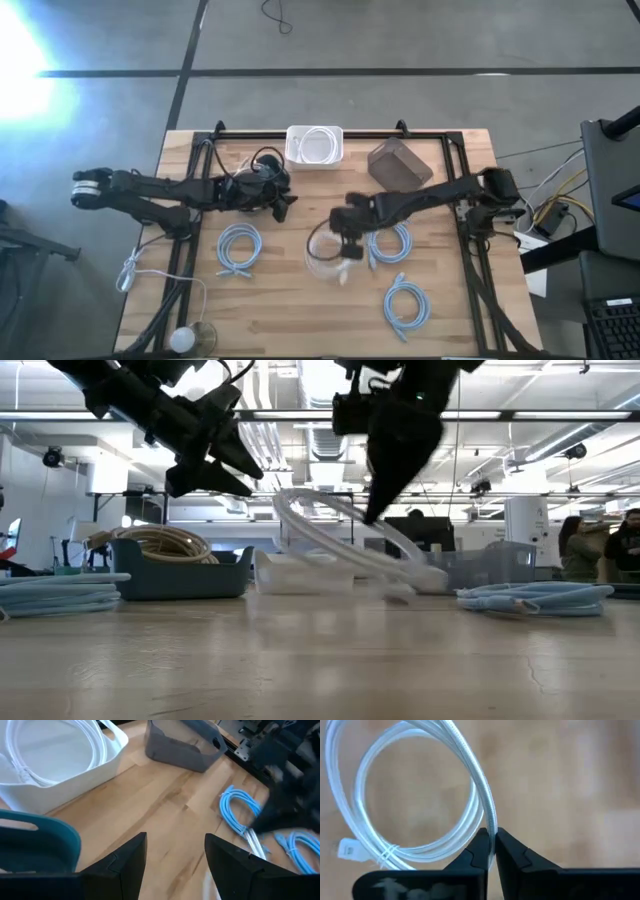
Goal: Sort HDMI cables
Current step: Put the white HDMI cable into the white bin
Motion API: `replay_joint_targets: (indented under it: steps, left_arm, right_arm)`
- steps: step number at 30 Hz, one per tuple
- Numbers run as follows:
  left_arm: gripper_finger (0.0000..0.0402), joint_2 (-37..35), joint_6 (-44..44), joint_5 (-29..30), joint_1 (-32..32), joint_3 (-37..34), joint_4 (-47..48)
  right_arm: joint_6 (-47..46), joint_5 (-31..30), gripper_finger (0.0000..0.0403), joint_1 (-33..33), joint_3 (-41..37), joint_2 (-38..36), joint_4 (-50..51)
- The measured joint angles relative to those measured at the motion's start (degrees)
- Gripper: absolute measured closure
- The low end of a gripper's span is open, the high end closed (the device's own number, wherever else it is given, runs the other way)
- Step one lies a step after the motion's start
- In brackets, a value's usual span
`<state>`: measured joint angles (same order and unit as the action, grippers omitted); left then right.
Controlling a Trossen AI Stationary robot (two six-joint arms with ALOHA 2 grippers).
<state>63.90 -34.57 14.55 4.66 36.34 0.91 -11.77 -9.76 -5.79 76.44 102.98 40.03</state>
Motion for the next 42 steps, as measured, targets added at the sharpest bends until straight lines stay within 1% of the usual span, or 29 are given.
replay_joint_targets:
  steps: [4,11,13,16,19,22,27,32,35,39,42]
  left_arm:
    - [0.0197,0.0,-1.0,0.0,-1.2,0.0,0.0]
    - [0.0197,0.0,-1.7,0.1,-2.3,0.0,0.0]
    - [0.0197,0.0,-1.7,0.1,-2.3,0.0,-0.1]
    - [0.0197,0.0,-1.7,0.2,-2.4,0.0,0.0]
    - [0.0197,0.0,-1.6,0.7,-2.4,0.0,0.0]
    - [0.0197,0.0,-1.6,1.2,-2.4,0.0,0.0]
    - [0.0197,0.0,-0.2,1.4,-2.5,0.0,0.0]
    - [0.0197,0.0,0.4,1.4,-2.5,0.0,0.0]
    - [0.0197,0.0,1.2,1.4,-2.5,0.0,0.0]
    - [0.0197,0.0,1.4,1.4,-2.5,0.0,0.0]
    - [0.0197,0.0,1.5,1.7,-2.5,0.0,0.0]
  right_arm:
    - [5.1,-8.9,0.0389,3.3,1.0,-2.9,-0.1]
    - [12.4,-19.2,0.0389,9.1,2.7,-7.7,-0.4]
    - [13.9,-22.0,0.0389,10.6,2.7,-9.2,-2.3]
    - [15.5,-24.7,0.0389,13.2,2.6,-10.8,-8.9]
    - [17.7,-25.4,0.039,16.4,2.3,-11.0,-17.1]
    - [19.2,-25.4,0.039,19.6,2.2,-9.6,-24.7]
    - [19.4,-25.1,0.039,24.5,2.2,-5.1,-32.0]
    - [15.4,-25.0,0.039,28.5,2.1,0.6,-35.1]
    - [14.8,-25.0,0.039,30.0,2.1,3.7,-35.7]
    - [12.0,-24.5,0.0388,31.1,2.1,6.0,-35.5]
    - [10.7,-24.3,0.0374,31.3,2.1,6.6,-35.7]
